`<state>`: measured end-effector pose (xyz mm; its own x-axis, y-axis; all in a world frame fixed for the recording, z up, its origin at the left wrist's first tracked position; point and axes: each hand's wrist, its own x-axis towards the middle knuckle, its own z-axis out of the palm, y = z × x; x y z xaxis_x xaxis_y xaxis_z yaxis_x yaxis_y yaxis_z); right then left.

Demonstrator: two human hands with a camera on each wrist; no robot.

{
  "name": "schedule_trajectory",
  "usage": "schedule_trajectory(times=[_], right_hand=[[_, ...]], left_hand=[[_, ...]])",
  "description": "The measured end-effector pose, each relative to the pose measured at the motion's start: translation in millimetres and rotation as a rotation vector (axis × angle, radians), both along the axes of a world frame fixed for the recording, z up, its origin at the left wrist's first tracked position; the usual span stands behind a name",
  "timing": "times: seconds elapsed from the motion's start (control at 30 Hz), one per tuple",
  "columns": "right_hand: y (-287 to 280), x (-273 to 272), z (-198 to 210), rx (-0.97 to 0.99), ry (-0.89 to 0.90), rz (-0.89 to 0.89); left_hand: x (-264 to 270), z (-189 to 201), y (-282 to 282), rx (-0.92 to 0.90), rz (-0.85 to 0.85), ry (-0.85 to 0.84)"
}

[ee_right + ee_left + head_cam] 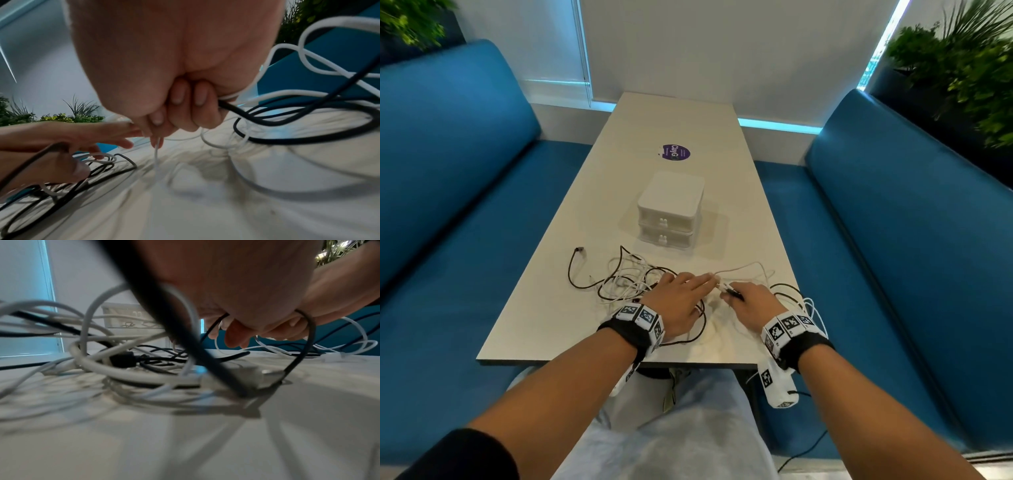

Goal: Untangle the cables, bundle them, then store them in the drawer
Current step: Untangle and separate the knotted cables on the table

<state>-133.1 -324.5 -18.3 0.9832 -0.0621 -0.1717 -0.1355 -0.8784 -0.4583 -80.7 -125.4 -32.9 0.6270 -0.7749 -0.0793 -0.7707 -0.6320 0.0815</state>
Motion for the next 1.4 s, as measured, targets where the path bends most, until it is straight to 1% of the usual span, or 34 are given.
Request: schedule_trajectory(times=[0.1,0.17,0.2,0.27,0.33,0.4,0.43,0.5,0.57,0.63,0.7,0.77,0.83,0.97,1.03,1.1,1.17,1.27,1.33,1.4], right_hand=[[-0.2,-3.7,0.6,0.051,-0.074,0.049],[1.9,-4.0,2.0,0.040,-0.068,0.047],[2.5,-2.7,1.6,0.001,-0.038,0.028],[0.8,1.4,2.9,-0.128,0.058,-0.055],[-6.8,4.5,8.0,-0.236,0.133,-0.212],[-16.2,6.0,14.9,-0.248,0.138,-0.356],[-18.4,7.4,17.7,-0.222,0.114,-0.383],[-14.2,11.5,19.2,-0.130,0.044,-0.343],[-3.4,11.8,16.5,-0.017,0.005,-0.232],[7.5,9.9,12.8,0.086,-0.017,-0.149],[13.4,8.9,10.8,0.226,-0.039,-0.115],[16.8,9.3,9.7,0.295,-0.047,-0.061],[18.7,8.9,9.3,0.271,-0.037,-0.009],[23.3,7.8,11.1,0.179,0.008,0.069],[25.5,7.4,11.1,0.145,0.038,0.103],[26.2,6.7,11.0,0.116,0.065,0.123],[25.1,5.9,11.3,0.099,0.088,0.131],[24.2,4.5,12.7,0.081,0.110,0.145],[25.0,4.0,14.6,0.075,0.123,0.149],[26.3,4.0,15.3,0.077,0.138,0.147]], left_hand=[[0.2,-2.5,-2.6,-0.007,0.030,-0.013],[1.5,-2.5,-3.7,-0.022,0.068,-0.013],[2.6,-1.4,-3.6,-0.023,0.086,-0.013],[5.8,0.8,-2.1,-0.021,0.105,-0.012],[8.2,2.7,0.8,-0.035,0.115,-0.027],[10.5,4.7,5.1,-0.052,0.135,-0.038],[12.5,5.9,7.5,-0.062,0.148,-0.042],[17.6,9.0,11.8,-0.080,0.172,-0.041],[22.1,12.7,15.7,-0.087,0.190,-0.011],[24.5,17.5,20.7,-0.080,0.214,0.049],[24.6,23.7,26.2,-0.069,0.224,0.112],[23.7,30.5,30.0,-0.058,0.214,0.168],[23.1,38.0,30.1,-0.109,0.221,0.235],[19.0,50.2,18.4,-0.342,0.250,0.300],[13.6,50.4,9.8,-0.359,0.239,0.308],[8.7,44.9,3.7,-0.307,0.215,0.297],[6.6,37.7,1.8,-0.300,0.202,0.318],[3.6,36.0,0.8,-0.426,0.170,0.411],[0.7,38.1,-1.9,-0.494,0.135,0.410],[-1.2,39.5,-6.0,-0.525,0.112,0.389]])
